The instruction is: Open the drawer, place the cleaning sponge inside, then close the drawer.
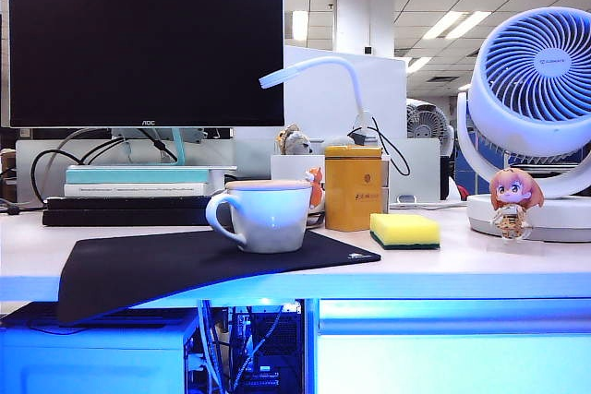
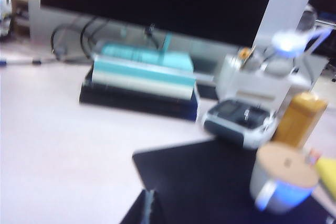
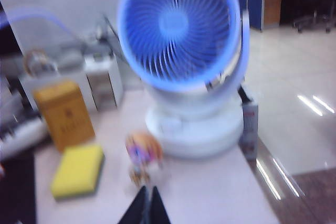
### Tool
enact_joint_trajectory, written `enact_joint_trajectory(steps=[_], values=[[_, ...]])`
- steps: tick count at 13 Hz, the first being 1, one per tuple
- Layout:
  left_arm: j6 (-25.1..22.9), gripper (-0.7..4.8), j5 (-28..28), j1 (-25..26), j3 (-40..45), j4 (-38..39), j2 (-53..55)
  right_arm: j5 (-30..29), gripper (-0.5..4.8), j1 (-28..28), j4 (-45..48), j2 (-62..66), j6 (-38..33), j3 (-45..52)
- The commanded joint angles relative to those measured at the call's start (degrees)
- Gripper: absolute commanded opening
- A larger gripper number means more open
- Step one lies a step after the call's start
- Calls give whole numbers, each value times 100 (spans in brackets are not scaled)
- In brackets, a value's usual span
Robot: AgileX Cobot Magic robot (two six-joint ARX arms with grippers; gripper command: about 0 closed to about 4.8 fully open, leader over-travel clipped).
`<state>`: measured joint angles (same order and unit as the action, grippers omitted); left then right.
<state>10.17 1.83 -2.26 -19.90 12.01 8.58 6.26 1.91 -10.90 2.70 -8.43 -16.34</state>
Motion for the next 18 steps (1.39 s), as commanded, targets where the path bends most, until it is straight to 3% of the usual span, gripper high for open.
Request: enact_joint_trajectory(steps=[1,5,6,8,10,11,12,14,16,18], values=[[-214,-6,103,0,-1508,52,1541,-136,-2,9,-109,863,-37,-1067],[-245,-6,1152,-31,-2815,446,2837,-389,-2,11,-208,2022,-153,-2159],[-227,-6,1248,-337,-3357,960,3294,-389,-2,11,-487,2492,-229,-2695],[-398,-6,1231,-1071,-3773,1204,3705,-566,-2,9,-754,3104,-267,-3287],[-396,-6,1231,-1620,-3893,1198,3888,-935,-2,9,-750,3410,-962,-3491],[-409,-6,1217,-2074,-3987,1272,4035,-1296,-2,7,-723,3633,-1912,-3532],[-422,-6,1174,-2350,-4033,1325,4116,-1530,-2,9,-737,3753,-2194,-3523],[-592,-6,999,-3053,-4057,1565,4242,-2378,-2,9,-1187,4212,-3123,-3517],[-922,-6,581,-3648,-4061,1794,4306,-2855,-2,2,-1303,4568,-3534,-3314],[-802,-6,595,-3801,-4061,1790,4323,-3093,-1,-7,-1224,4597,-3770,-2918]])
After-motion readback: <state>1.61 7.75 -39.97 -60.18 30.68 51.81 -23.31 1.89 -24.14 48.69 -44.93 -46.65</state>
